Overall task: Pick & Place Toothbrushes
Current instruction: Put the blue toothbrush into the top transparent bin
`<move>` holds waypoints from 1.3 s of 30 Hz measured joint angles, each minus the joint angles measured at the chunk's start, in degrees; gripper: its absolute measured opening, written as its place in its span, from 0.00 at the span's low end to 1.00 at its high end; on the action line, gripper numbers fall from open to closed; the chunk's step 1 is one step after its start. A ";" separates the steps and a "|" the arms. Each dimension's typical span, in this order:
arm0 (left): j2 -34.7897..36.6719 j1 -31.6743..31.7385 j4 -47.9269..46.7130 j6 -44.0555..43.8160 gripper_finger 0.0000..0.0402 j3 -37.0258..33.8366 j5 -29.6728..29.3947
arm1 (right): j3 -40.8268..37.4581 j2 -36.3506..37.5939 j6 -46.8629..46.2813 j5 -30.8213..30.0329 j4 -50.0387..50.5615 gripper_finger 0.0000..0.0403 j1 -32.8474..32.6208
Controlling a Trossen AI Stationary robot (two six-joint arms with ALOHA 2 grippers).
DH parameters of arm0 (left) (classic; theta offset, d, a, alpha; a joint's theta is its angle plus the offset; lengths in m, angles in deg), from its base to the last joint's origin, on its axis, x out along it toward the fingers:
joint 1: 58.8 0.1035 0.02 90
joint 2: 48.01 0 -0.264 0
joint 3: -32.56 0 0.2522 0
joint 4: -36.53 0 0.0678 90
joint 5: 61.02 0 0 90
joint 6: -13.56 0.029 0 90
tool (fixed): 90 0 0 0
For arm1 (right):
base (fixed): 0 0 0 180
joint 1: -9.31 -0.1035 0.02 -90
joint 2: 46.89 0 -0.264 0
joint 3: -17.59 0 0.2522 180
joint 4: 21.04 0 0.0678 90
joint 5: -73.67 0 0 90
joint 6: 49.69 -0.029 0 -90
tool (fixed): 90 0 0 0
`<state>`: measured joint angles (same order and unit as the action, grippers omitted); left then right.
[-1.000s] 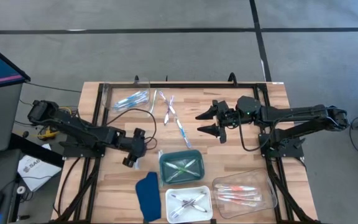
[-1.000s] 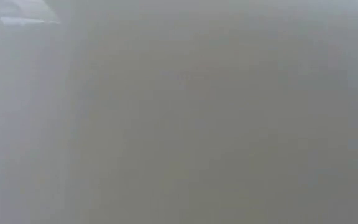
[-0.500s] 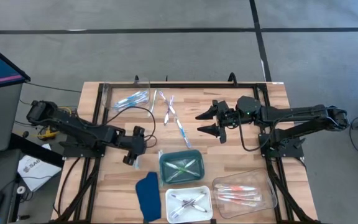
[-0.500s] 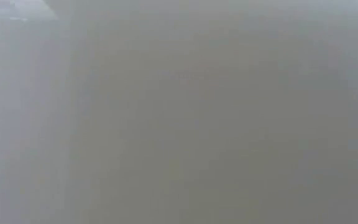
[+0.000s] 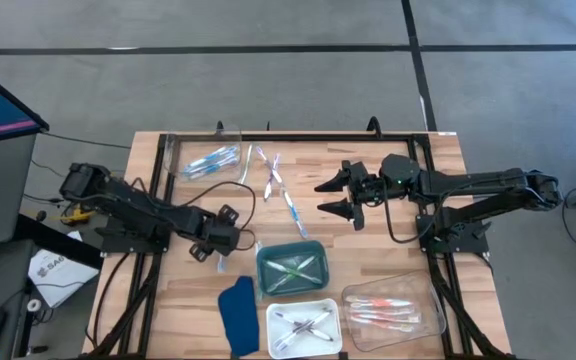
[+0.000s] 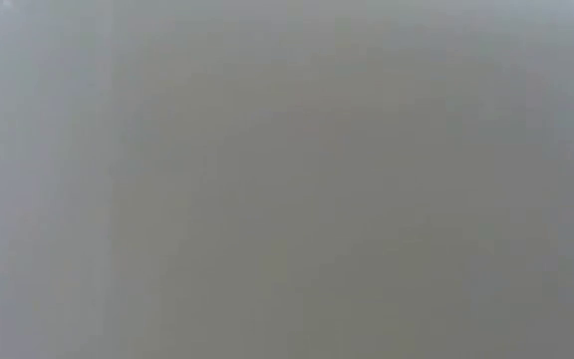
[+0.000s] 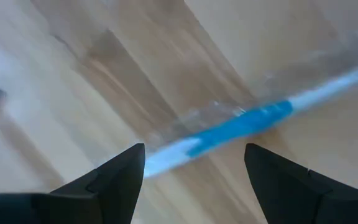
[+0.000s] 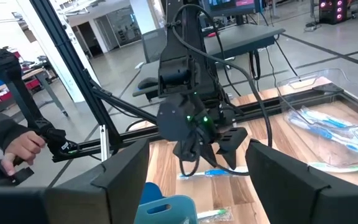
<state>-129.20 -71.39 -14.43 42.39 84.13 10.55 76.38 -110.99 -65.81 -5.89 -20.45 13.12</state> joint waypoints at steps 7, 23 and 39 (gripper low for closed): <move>0.07 0.23 -0.17 2.88 0.67 1.02 -0.23 | 0.00 0.00 0.02 0.00 0.02 0.65 -0.03; -8.08 5.49 -2.64 7.40 0.67 3.70 7.12 | 0.00 0.00 0.20 -0.02 0.02 0.65 0.01; -9.94 11.42 -8.76 -17.93 0.67 6.68 13.90 | 0.00 0.00 0.04 0.00 0.13 0.65 -0.03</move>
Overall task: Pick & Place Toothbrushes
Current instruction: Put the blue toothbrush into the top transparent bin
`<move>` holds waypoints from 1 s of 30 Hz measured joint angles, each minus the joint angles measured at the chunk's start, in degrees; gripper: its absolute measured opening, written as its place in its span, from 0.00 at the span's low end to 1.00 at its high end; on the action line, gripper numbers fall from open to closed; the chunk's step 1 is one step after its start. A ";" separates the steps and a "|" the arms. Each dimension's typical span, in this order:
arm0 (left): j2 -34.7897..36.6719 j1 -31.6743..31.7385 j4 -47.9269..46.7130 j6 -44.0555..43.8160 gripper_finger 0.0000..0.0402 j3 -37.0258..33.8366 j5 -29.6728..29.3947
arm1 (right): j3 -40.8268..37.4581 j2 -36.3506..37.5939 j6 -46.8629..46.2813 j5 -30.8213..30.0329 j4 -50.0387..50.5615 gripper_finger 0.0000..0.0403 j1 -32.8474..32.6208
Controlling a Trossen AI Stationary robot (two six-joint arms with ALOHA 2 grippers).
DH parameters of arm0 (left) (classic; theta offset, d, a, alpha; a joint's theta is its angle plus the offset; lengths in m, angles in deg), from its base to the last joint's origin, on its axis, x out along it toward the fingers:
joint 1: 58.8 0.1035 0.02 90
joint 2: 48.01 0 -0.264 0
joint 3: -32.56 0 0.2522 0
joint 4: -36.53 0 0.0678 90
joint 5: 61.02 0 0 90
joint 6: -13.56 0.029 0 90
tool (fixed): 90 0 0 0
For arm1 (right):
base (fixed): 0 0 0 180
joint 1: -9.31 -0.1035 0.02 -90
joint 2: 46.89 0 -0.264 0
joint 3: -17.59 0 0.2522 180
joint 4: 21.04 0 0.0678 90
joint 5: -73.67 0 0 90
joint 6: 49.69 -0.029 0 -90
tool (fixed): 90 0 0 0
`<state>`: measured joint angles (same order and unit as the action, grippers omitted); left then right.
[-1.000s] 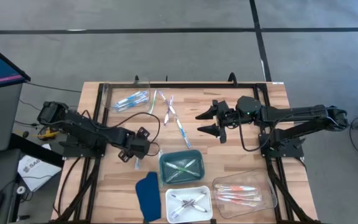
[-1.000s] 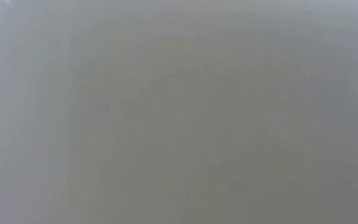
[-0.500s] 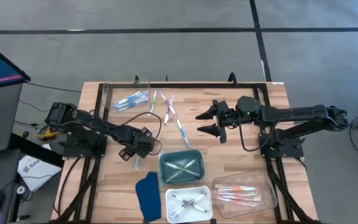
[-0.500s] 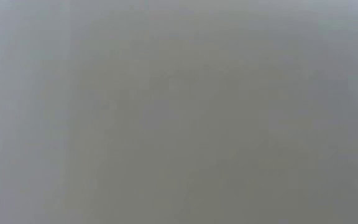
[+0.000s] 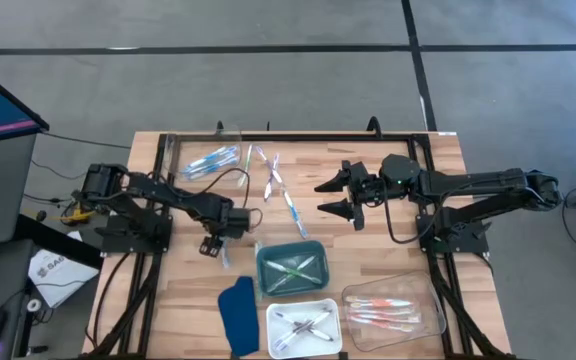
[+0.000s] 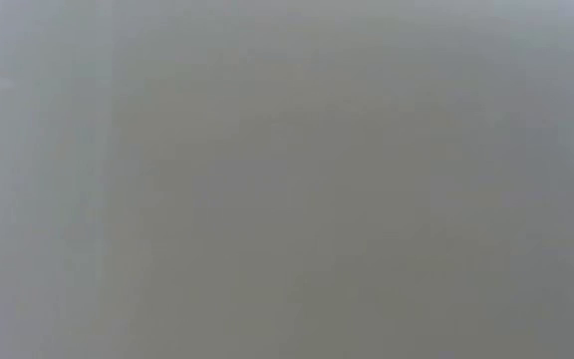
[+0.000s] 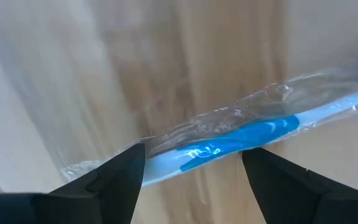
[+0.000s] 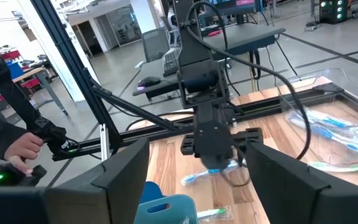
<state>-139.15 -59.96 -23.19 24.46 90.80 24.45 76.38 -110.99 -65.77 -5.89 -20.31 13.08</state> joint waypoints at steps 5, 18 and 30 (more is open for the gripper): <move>-0.02 2.34 -1.24 -18.77 0.67 -0.15 1.64 | 0.00 0.00 -0.02 0.00 0.09 0.65 0.00; -0.02 4.08 0.34 -49.09 0.67 -0.17 4.80 | -0.01 0.00 -0.04 0.00 0.13 0.65 -0.07; 0.00 4.08 1.34 -50.39 0.67 -0.11 4.43 | 0.00 0.00 -0.04 0.00 0.13 0.65 -0.07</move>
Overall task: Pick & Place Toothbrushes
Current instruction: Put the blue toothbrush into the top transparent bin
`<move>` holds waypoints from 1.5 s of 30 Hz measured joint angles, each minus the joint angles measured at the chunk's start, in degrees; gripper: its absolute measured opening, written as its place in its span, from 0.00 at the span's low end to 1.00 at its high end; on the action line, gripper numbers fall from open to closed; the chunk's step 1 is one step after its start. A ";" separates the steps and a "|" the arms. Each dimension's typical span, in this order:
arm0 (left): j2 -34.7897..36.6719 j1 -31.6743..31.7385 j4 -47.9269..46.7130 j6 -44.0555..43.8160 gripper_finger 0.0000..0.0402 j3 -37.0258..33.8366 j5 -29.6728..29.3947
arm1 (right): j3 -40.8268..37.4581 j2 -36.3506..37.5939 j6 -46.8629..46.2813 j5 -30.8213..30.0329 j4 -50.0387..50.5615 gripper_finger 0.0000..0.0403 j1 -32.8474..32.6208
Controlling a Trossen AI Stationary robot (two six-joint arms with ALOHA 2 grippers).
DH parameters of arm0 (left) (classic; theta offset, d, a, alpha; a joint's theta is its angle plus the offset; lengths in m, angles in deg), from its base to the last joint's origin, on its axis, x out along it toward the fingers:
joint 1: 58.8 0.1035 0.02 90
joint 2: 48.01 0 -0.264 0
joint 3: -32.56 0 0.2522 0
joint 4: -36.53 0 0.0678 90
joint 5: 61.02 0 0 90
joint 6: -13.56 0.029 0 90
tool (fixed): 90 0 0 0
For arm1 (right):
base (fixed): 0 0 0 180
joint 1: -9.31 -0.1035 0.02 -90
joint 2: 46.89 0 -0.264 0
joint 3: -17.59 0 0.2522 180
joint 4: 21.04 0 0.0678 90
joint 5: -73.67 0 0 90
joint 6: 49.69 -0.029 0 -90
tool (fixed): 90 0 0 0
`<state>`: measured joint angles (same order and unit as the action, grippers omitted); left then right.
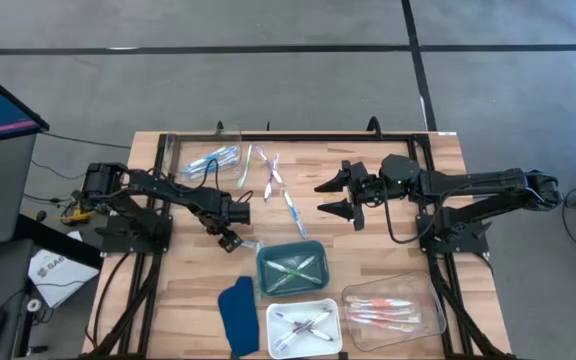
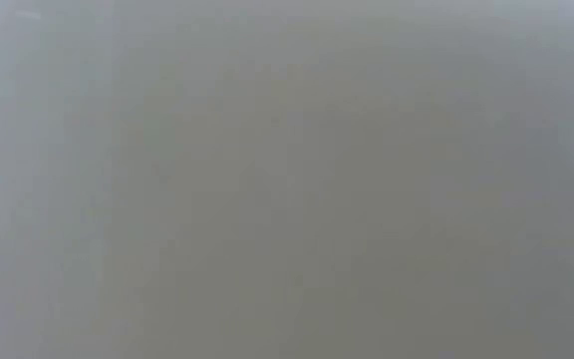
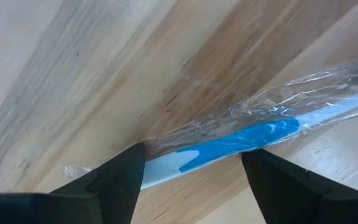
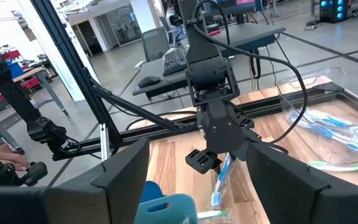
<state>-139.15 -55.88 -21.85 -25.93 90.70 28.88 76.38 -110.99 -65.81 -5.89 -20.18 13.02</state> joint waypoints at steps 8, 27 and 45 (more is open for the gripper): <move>0.00 0.00 0.44 -0.29 0.60 0.04 0.72 | -0.01 0.00 0.00 0.00 0.01 0.65 0.00; 0.02 -0.33 0.43 1.15 0.04 -0.04 4.42 | -0.02 0.00 0.00 0.00 0.04 0.65 0.00; 22.60 1.70 -3.42 10.07 0.03 -0.13 2.83 | -0.02 0.00 0.00 0.00 0.17 0.65 0.00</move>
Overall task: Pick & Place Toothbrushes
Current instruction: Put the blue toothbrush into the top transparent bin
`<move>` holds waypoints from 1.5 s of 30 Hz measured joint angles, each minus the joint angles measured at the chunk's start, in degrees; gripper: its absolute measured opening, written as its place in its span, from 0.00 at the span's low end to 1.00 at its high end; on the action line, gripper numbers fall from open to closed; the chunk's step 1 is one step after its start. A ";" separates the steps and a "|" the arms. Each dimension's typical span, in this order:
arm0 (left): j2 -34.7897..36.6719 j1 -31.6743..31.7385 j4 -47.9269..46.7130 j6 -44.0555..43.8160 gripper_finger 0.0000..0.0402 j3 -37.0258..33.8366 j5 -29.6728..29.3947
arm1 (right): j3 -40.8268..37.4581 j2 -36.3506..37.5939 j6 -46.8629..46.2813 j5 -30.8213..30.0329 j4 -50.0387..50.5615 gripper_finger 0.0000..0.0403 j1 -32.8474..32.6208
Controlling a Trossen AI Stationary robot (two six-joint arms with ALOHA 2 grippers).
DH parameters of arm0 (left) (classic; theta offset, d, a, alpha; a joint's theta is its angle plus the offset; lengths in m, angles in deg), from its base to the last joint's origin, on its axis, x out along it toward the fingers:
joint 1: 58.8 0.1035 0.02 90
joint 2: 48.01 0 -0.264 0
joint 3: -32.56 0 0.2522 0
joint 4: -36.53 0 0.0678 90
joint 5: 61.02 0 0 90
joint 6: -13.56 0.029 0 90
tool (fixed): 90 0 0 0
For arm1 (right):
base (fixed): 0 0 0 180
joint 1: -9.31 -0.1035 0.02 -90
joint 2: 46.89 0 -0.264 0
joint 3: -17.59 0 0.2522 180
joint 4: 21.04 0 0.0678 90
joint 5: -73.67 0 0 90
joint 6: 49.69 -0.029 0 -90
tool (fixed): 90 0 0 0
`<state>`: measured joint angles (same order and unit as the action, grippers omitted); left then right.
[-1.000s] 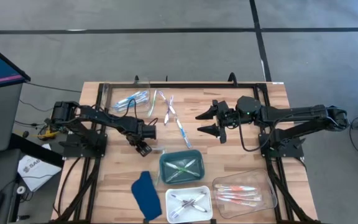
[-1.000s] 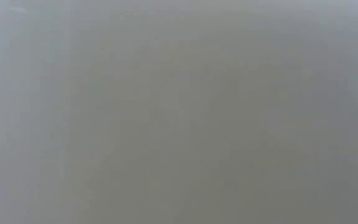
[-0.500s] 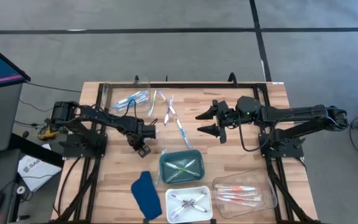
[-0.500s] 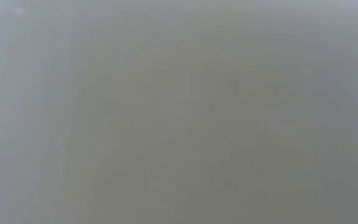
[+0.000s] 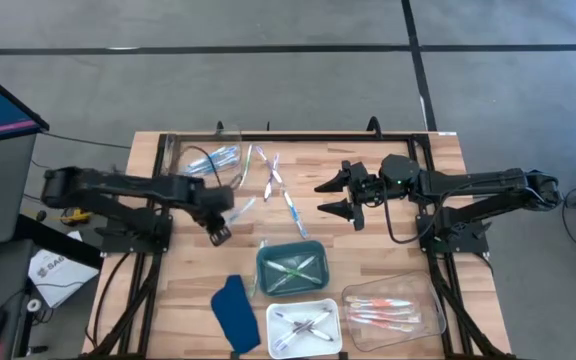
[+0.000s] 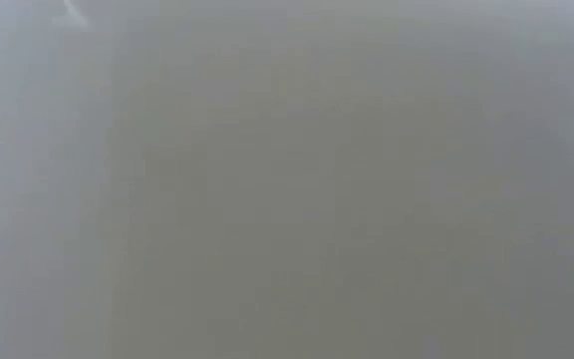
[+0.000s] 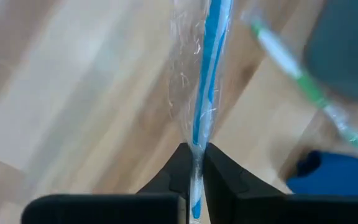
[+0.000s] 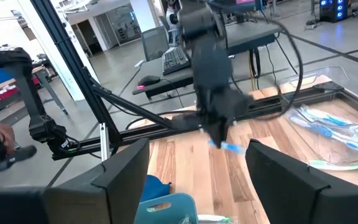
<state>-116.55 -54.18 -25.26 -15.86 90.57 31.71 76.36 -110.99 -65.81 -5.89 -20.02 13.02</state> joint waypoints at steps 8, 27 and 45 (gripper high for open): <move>9.40 9.38 -4.44 12.73 0.03 5.00 -8.80 | 0.00 0.00 0.01 0.00 -0.20 0.65 0.00; -10.36 47.33 -14.59 45.08 0.04 31.90 -17.36 | 0.00 0.00 1.07 0.00 -0.16 0.65 0.55; -20.24 52.96 -16.59 67.40 0.03 30.59 -17.40 | 0.00 0.00 1.70 0.00 -0.15 0.65 0.56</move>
<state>-136.79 -1.22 -41.85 51.55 121.16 14.31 76.36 -110.99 -64.11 -5.89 -20.16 13.58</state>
